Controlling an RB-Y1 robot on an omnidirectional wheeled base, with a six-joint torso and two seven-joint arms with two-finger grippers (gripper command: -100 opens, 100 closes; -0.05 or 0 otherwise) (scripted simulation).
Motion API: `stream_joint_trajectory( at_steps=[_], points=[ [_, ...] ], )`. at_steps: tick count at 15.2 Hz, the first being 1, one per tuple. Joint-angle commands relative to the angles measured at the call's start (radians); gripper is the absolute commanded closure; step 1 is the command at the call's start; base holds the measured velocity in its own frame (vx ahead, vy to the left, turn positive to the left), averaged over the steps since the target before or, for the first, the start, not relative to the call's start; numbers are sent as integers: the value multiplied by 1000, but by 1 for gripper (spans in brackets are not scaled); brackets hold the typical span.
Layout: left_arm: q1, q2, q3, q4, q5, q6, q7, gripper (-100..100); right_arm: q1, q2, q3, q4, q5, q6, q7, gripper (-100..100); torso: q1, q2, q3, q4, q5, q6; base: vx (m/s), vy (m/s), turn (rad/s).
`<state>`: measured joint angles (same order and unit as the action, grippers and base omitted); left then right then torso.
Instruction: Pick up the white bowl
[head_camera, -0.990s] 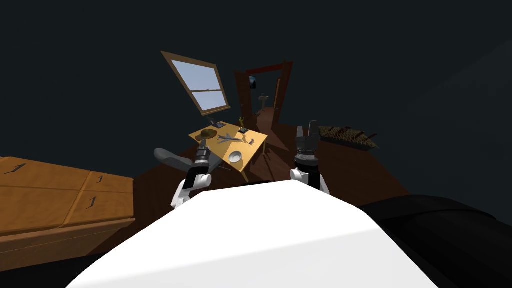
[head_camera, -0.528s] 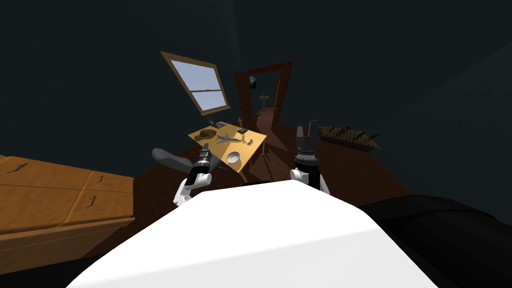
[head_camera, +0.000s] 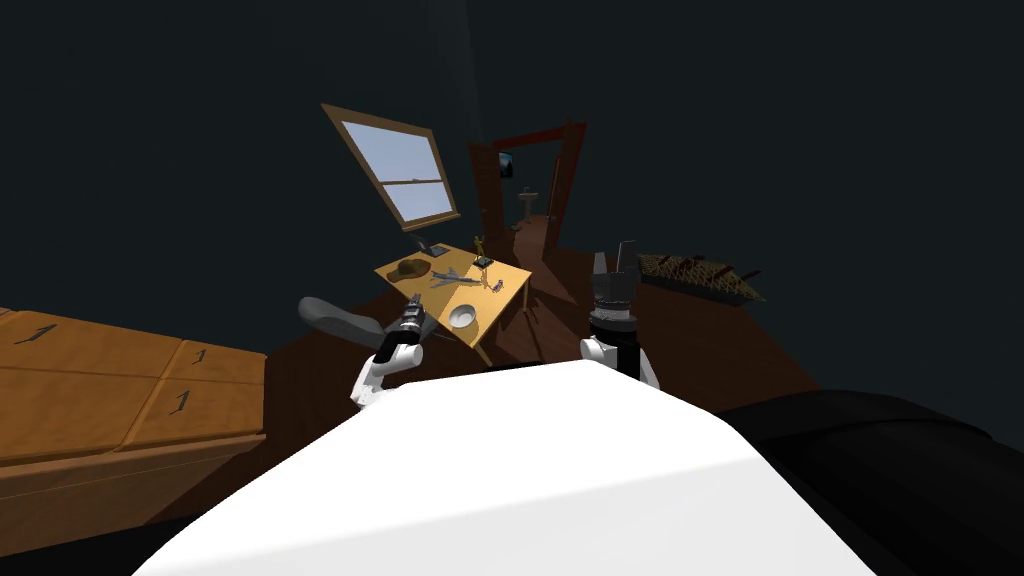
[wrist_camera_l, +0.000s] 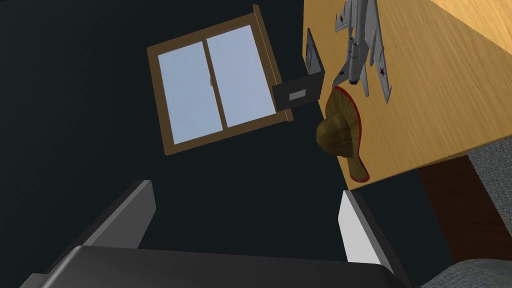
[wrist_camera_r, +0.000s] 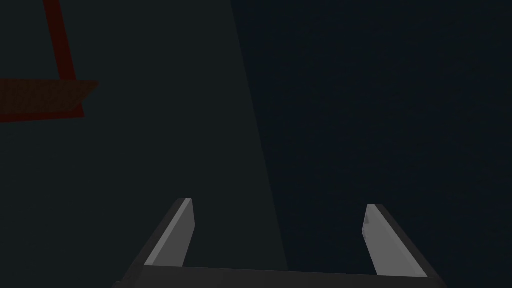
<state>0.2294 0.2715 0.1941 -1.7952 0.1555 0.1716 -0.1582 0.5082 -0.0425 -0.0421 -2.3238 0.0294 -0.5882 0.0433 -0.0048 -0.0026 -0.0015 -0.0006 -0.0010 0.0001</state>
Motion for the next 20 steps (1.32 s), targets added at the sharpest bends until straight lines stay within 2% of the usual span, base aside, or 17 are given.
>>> stream_joint_trajectory(
  at_steps=[1, 2, 3, 4, 5, 7, 8, 10, 11, 12, 13, 15, 16, 17, 18, 19, 20],
  points=[
    [-14, -11, 3, 41, -1, 42, -4, -100, 0, 0, 0, 0, 0, 0, 0, 0, 0, 0, 0, 0, 0, 0, 33, -74, 15],
    [-14, -11, 3, 41, -1, 42, -4, -100, 0, 0, 0, 0, 0, 0, 0, 0, 0, 0, 0, 0, 0, 0, 26, -52, 13],
    [-30, -13, 10, 68, 6, 87, -4, -100, 0, 0, 0, 0, 0, 0, 0, 0, 0, 0, 0, 0, 0, 0, 32, -55, 12],
    [-30, -13, 10, 75, 6, 89, -4, -100, 0, 0, 0, 0, 0, 0, 0, 0, 1, 0, 0, 0, 0, 0, 35, -55, 13],
    [-46, -15, 17, 110, 12, 116, -3, -100, 0, 0, 0, 0, 0, 0, 0, 0, 1, -1, 0, 0, 0, 0, 36, -70, 16],
    [-46, -15, 17, 110, 12, 135, -3, -100, 0, 0, 0, 0, 0, 0, 0, 0, 0, -1, 0, 0, 0, 0, 31, -61, 15],
    [-61, -17, 24, 143, 18, 166, -3, -100, 0, 0, 0, 0, 0, 0, 0, 0, 1, 0, 0, 0, 0, 0, 36, -50, 10],
    [-61, -17, 24, 143, 18, 181, -3, -100, 0, 0, 0, 0, 0, 0, 0, 0, 1, -1, 0, 0, 0, 0, 27, -41, 8],
    [-76, -20, 31, 177, 25, 219, -3, -100, 0, 0, 0, 0, 0, 0, 0, 0, 2, 0, 0, 0, 0, 0, 26, -43, 10],
    [-76, -20, 31, 177, 25, 226, -3, -100, 0, 0, 0, 0, 0, 0, 0, 0, 2, 0, 0, 0, 0, 0, 32, -47, 11],
    [-90, -23, 38, 209, 31, 253, -2, -100, 0, 0, 0, 0, 0, 0, 0, 0, 2, 0, 0, 0, 0, 0, 50, -43, 18],
    [-90, -23, 38, 209, 31, 270, -2, -100, 0, 0, 0, 0, 0, 0, 0, 0, 2, -1, -1, 0, 0, 0, 43, -46, 10],
    [-104, -26, 45, 240, 37, 310, -2, -100, 0, 0, 0, 0, 0, 0, 0, 0, 2, -1, -1, 0, 0, 0, 38, -55, 7],
    [-104, -26, 45, 240, 37, 313, -2, -100, 0, 0, 0, 0, 0, 0, 0, 0, 1, -1, -1, 0, 0, 0, 40, -55, 9],
    [-117, -30, 51, 271, 43, 347, -2, -100, 0, 0, 0, 0, 0, 0, 0, 0, 1, -1, -1, 0, 0, 0, 50, -58, 13],
    [-117, -30, 51, 271, 43, 354, -2, -100, 0, 0, 0, 0, 0, 0, 0, 0, 1, -1, -1, 0, 0, 0, 45, -53, 16],
    [-130, -34, 58, 300, 48, 389, -2, -100, 0, 0, 0, 0, 0, 0, 0, 0, 1, -1, -1, 0, 0, 0, 43, -53, 13]
  ],
)
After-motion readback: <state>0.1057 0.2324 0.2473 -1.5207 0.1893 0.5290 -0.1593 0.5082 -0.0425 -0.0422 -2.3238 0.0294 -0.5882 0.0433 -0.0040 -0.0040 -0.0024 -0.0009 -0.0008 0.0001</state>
